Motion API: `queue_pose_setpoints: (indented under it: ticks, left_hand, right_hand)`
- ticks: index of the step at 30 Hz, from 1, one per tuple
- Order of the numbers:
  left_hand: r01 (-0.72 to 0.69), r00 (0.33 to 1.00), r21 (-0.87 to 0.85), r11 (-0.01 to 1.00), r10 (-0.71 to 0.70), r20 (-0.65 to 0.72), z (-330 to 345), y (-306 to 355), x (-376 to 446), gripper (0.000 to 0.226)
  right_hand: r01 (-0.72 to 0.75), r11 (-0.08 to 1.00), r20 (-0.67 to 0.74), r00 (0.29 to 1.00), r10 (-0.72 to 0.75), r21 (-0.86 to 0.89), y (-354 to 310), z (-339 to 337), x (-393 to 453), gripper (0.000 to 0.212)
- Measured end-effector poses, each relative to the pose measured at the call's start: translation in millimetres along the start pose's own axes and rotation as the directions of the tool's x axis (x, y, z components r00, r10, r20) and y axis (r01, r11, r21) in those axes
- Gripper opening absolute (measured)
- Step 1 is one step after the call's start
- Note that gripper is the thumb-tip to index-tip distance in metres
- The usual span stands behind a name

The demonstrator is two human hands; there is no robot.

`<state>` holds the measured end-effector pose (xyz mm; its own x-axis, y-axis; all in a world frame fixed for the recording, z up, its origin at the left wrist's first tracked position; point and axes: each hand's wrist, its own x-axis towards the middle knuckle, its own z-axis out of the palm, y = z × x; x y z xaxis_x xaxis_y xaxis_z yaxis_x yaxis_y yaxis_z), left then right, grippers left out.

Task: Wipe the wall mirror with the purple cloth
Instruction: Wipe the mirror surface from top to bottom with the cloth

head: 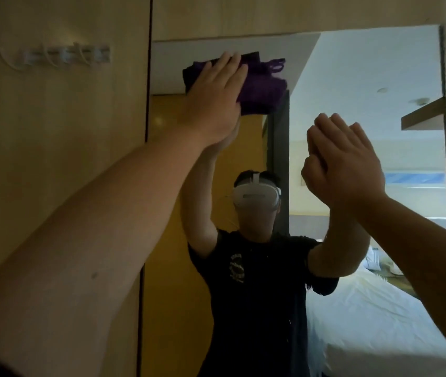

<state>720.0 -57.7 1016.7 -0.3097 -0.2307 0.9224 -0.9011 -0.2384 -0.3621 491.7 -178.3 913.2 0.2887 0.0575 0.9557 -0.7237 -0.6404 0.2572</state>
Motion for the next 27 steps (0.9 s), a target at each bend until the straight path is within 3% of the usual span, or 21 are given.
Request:
queue_pose_setpoints:
  ticks: [6, 13, 20, 24, 27]
  left_hand:
    - [-0.191, 0.979, -0.013, 0.981, 0.19, -0.078, 25, 26, -79, 0.058]
    - [-0.189, 0.981, -0.058, 0.98, 0.186, -0.052, 34, 68, -173, 0.061]
    - [-0.21, 0.974, -0.096, 0.973, 0.217, 0.069, 46, 115, -303, 0.071]
    - [-0.207, 0.968, -0.176, 0.962, 0.227, 0.108, 45, 142, -369, 0.049]
    - [-0.186, 0.98, -0.291, 0.938, 0.198, 0.011, 38, 136, -344, 0.033]
  right_hand:
    - [0.037, 0.999, -0.06, 0.998, -0.036, 0.017, 2, 2, 0, 0.047]
    - [0.055, 0.998, -0.054, 0.997, -0.057, -0.029, 5, 1, 2, 0.042]
    - [0.033, 0.999, -0.044, 0.998, -0.033, -0.001, 6, 2, -21, 0.042]
    - [0.008, 1.0, -0.006, 1.0, -0.008, 0.029, 1, -1, -51, 0.048]
    - [0.005, 0.998, 0.046, 0.999, -0.008, 0.059, 3, -5, -58, 0.046]
